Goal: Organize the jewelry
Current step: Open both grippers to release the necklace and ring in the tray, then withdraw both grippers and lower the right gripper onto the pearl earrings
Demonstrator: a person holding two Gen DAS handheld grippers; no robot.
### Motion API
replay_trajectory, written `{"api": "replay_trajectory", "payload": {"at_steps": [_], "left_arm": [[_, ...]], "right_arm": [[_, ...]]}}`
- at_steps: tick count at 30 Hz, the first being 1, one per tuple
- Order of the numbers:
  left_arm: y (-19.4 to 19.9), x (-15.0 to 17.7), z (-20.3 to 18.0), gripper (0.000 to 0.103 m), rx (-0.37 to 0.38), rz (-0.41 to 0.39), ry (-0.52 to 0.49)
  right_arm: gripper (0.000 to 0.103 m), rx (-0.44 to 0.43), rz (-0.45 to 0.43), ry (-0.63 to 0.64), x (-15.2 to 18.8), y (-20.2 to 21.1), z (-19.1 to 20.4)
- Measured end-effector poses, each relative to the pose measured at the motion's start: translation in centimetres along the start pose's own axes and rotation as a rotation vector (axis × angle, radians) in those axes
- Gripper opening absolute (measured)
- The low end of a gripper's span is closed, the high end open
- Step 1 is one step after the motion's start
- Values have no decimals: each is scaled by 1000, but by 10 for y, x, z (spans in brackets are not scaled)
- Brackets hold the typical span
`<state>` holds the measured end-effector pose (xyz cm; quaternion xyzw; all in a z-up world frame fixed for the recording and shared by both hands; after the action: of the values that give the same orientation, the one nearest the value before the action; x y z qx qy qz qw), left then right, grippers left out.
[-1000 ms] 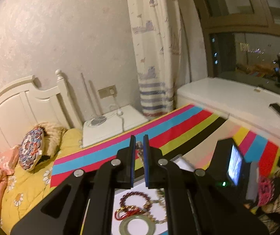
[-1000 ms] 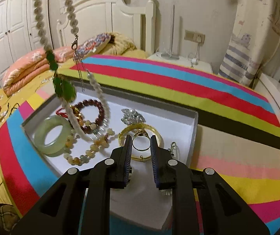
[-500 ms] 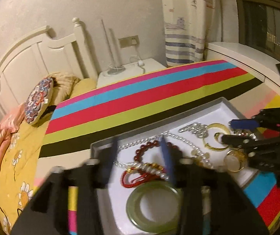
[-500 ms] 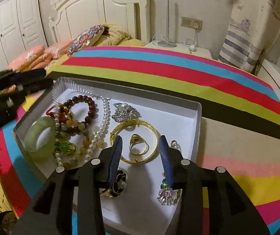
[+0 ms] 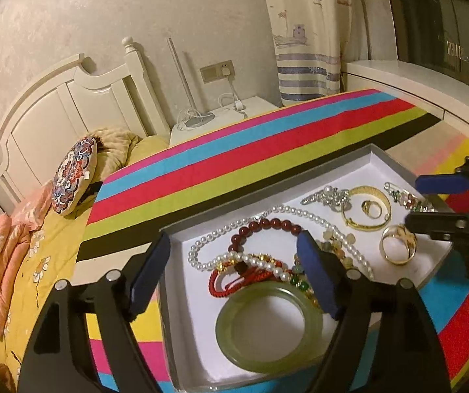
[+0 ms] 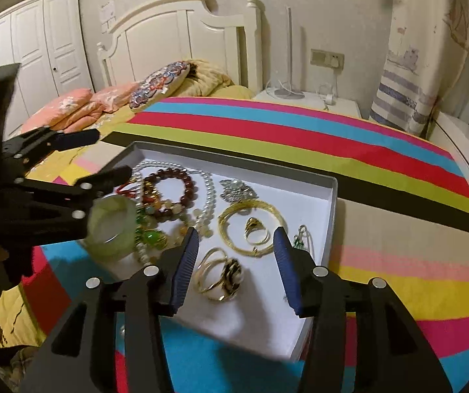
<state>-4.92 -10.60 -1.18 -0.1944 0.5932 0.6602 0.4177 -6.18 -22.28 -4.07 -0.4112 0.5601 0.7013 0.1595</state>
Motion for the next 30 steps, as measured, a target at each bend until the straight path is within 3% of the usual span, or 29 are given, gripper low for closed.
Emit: {"api": "replay_trajectory", "payload": {"at_steps": [9, 15, 19, 23, 26, 30], "left_arm": [[0, 21, 0, 83, 3, 21, 15], [5, 40, -3, 84, 20, 41, 31], [23, 55, -4, 84, 38, 21, 76], [51, 75, -16, 84, 147, -17, 109], [62, 88, -34, 83, 289, -15, 115], [63, 96, -51, 73, 336, -2, 97]], "right_arm": [[53, -20, 13, 28, 33, 19, 9], [55, 12, 17, 170, 53, 30, 31], [54, -34, 6, 195, 55, 42, 45], [54, -61, 36, 242, 70, 40, 57], [52, -51, 68, 263, 78, 30, 62], [43, -61, 91, 302, 81, 23, 73]]}}
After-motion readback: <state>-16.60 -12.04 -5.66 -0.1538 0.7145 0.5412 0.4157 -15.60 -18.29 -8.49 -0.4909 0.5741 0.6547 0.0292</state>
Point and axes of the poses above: each gripper's, at about its wrist camera, not at the fingertips, and y roughly against the way its jaws point, z to its left, x to its underside, the point moved 9 cm from there along -y, roughly the way its jaws point, and after that the axes turned 4 degrees about x, right-handed, at the moved point
